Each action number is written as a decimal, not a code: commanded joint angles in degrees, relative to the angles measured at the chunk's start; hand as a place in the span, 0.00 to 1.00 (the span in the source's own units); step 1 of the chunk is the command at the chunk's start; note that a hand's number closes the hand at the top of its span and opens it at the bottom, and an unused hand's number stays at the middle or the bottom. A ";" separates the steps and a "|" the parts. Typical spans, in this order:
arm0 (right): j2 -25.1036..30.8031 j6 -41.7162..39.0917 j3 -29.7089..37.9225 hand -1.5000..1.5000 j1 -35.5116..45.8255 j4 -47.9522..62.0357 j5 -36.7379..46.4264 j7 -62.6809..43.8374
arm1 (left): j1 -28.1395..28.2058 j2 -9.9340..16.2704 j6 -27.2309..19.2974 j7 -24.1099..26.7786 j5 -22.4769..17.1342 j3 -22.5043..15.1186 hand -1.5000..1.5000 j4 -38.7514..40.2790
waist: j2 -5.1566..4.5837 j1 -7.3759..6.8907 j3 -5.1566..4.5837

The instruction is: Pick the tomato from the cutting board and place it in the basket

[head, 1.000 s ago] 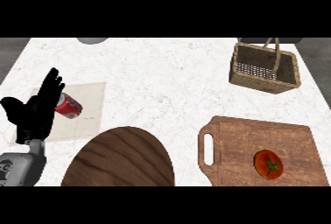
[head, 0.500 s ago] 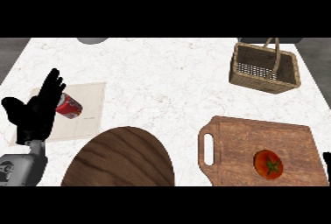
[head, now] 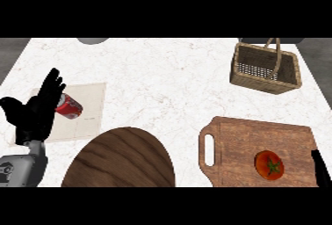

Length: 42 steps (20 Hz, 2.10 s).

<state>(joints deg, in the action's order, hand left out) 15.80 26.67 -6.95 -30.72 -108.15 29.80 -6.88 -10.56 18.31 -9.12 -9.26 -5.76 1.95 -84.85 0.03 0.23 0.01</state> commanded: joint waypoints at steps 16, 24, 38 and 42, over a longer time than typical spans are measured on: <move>-6.55 -1.39 3.08 0.00 10.11 11.13 8.14 -3.32 | 0.35 -2.69 3.16 1.27 3.99 3.35 0.50 0.35 | -0.01 -0.17 -0.01; -8.14 -1.35 4.02 0.00 13.22 18.38 9.51 -0.75 | 1.54 -3.13 4.42 1.95 4.64 5.22 0.50 0.13 | -0.04 -0.18 -0.01; -3.39 -9.40 4.00 1.00 14.58 22.22 11.11 2.99 | -0.99 -3.58 6.15 -0.04 4.17 6.57 0.50 1.23 | -0.06 -0.07 -0.02; -7.91 -6.97 2.66 1.00 17.32 26.77 9.93 5.83 | -0.45 -5.67 3.96 -3.21 6.29 3.74 0.50 -3.34 | -0.02 -0.40 0.03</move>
<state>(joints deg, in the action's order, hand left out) 10.80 17.47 -3.15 -16.31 -87.76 38.86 -2.85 -10.43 13.15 -4.56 -9.55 0.01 6.54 -85.71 0.63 0.39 -1.28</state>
